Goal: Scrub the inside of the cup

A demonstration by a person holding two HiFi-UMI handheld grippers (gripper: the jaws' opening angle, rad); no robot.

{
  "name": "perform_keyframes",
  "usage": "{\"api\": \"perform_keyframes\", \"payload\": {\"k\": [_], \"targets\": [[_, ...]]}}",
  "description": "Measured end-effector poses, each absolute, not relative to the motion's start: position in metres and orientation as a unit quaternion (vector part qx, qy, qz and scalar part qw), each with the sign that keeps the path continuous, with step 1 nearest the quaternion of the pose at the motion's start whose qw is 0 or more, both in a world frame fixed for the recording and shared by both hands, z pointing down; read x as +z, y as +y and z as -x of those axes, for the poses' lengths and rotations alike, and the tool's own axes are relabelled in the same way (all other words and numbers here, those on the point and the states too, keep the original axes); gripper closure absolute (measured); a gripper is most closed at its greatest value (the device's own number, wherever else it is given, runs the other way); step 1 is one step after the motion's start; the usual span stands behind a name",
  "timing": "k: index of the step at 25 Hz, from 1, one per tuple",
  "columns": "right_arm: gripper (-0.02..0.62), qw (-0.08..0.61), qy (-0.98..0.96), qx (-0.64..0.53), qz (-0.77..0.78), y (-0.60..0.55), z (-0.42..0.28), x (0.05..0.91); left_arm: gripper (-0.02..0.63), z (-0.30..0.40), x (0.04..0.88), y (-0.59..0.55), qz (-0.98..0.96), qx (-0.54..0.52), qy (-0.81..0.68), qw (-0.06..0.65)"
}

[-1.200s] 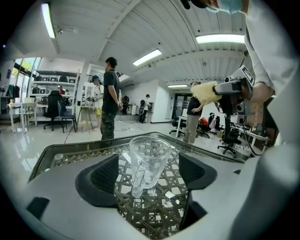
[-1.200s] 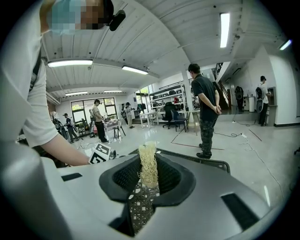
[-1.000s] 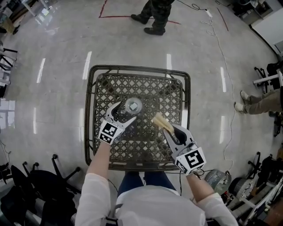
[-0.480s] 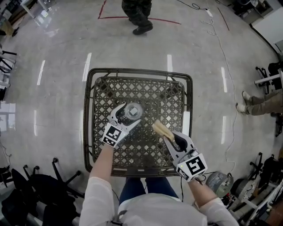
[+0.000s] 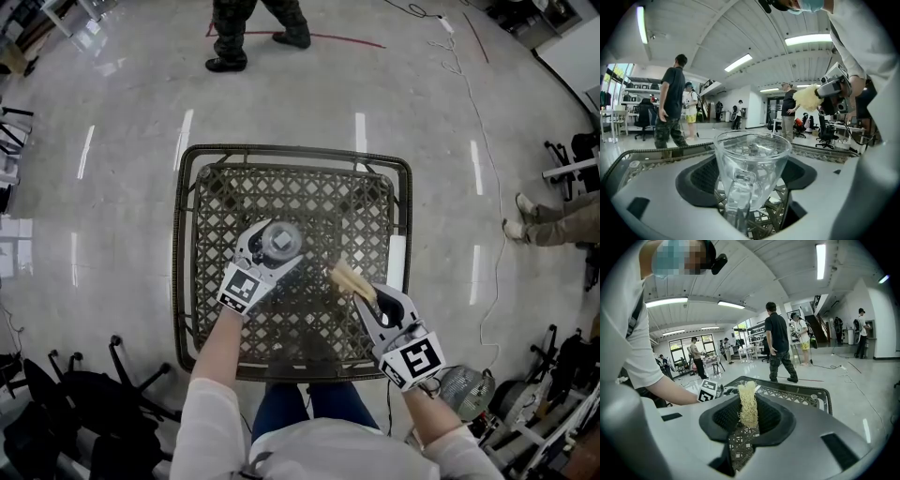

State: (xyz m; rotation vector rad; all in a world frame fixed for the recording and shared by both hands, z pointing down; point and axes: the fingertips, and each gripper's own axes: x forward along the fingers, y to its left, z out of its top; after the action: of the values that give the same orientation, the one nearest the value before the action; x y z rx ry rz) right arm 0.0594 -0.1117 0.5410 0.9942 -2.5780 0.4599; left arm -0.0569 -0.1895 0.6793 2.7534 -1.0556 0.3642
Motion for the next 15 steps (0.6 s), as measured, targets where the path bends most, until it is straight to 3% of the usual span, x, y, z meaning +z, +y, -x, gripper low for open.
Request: {"api": "perform_keyframes", "payload": {"k": [15], "targets": [[0.505,0.175,-0.908,0.166,-0.343,-0.1111,-0.0561,0.5476,0.227,0.054,0.6786,-0.1903,-0.927,0.125,-0.342,0.091]]}}
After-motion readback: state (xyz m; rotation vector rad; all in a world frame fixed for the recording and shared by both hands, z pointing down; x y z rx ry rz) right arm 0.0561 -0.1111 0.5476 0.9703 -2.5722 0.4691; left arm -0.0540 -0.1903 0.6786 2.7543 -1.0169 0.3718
